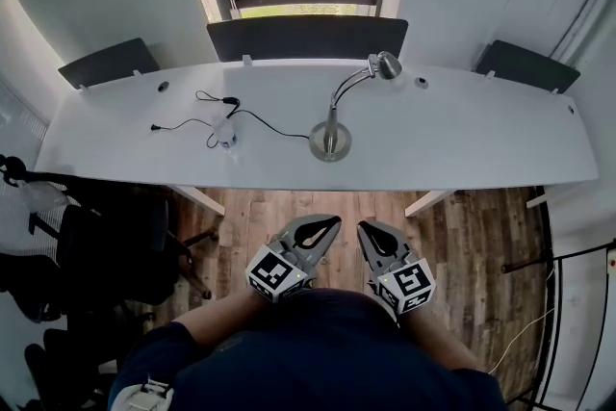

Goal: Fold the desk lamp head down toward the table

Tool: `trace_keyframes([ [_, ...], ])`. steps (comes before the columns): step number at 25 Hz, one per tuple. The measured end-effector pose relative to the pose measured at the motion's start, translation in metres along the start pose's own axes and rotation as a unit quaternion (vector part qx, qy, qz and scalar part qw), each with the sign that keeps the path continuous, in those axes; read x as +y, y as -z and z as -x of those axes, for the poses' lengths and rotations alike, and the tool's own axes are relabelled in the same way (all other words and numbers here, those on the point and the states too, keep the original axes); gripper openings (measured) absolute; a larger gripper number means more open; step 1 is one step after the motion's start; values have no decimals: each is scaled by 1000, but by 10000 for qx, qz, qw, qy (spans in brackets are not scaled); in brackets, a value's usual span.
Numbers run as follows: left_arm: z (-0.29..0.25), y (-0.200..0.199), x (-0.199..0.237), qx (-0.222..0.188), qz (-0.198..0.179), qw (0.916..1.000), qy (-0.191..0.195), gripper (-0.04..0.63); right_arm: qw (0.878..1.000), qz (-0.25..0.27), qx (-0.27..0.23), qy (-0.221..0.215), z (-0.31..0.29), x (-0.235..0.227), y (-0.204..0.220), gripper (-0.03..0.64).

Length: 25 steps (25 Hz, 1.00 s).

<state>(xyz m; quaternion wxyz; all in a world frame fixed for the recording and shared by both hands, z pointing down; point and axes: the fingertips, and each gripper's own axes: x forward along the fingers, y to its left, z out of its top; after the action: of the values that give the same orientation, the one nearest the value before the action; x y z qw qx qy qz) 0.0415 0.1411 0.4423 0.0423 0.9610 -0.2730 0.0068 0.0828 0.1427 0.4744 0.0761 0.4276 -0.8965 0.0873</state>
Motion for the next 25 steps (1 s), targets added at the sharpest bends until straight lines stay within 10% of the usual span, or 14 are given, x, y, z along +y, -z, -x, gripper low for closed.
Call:
trace_keyframes([
  [14,-58,-11,181,78,153,9976,666,6,9912,256,214,1278,-135,-87,-55,11],
  [25,-92,5,229,262,139,9970,713,6,9853,729,424,1484,-166,-107,-75,11],
])
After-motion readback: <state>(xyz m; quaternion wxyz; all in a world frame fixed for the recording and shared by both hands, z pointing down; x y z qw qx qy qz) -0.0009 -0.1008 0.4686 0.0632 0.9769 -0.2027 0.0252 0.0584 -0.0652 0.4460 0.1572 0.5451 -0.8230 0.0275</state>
